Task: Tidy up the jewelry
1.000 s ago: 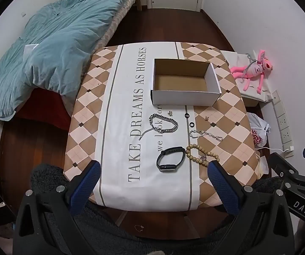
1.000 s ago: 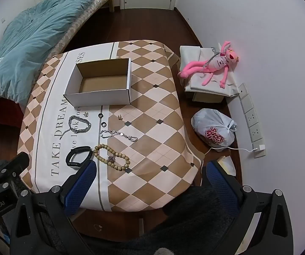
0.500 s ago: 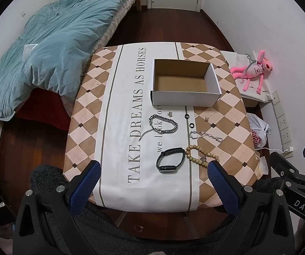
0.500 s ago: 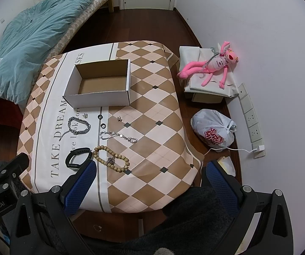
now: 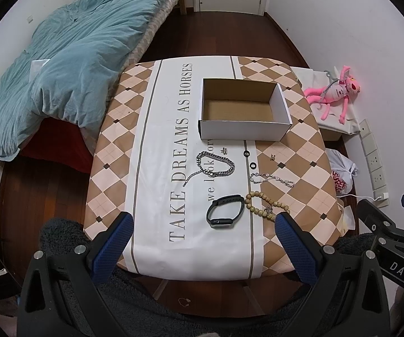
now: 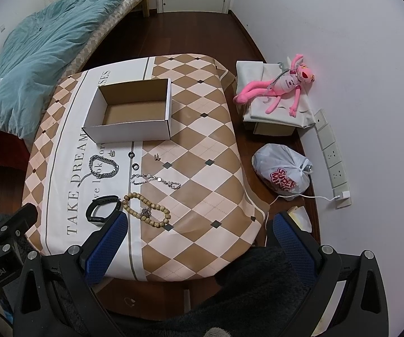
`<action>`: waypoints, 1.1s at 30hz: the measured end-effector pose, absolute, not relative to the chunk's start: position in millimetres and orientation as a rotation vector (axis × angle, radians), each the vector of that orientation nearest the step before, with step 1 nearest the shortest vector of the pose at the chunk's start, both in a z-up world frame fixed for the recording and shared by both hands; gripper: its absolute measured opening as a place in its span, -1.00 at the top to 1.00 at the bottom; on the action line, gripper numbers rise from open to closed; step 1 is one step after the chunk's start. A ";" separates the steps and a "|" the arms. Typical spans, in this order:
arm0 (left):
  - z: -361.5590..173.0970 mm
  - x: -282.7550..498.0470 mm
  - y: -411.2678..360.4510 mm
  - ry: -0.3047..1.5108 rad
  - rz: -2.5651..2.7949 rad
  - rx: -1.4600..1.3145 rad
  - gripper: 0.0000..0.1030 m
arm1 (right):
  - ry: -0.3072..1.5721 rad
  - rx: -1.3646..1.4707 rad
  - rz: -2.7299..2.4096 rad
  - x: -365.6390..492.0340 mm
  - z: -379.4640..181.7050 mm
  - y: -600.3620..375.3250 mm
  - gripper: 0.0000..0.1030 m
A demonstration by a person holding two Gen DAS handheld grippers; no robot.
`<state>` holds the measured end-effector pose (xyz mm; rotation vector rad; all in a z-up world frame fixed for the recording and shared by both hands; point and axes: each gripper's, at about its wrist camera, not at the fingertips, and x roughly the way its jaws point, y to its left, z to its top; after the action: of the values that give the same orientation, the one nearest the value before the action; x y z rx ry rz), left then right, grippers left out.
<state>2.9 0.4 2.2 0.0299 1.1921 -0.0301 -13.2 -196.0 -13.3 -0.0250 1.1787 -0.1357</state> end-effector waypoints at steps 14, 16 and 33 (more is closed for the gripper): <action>8.1 2.9 -3.9 1.188 -0.031 0.030 -0.99 | 1.174 -0.028 -0.136 -13.8 -7.4 -195.8 -1.00; 7.8 2.7 -4.0 1.188 -0.031 0.032 -0.99 | 1.173 -0.028 -0.136 -13.3 -7.1 -195.8 -1.00; 16.9 1.5 -5.7 1.174 -0.036 0.033 -0.99 | 1.160 -0.027 -0.141 -12.6 0.0 -198.8 -1.00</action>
<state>1.5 -5.7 16.9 0.0328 1.1744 -0.0359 -12.6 -198.8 0.0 -0.0268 1.1599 -0.1408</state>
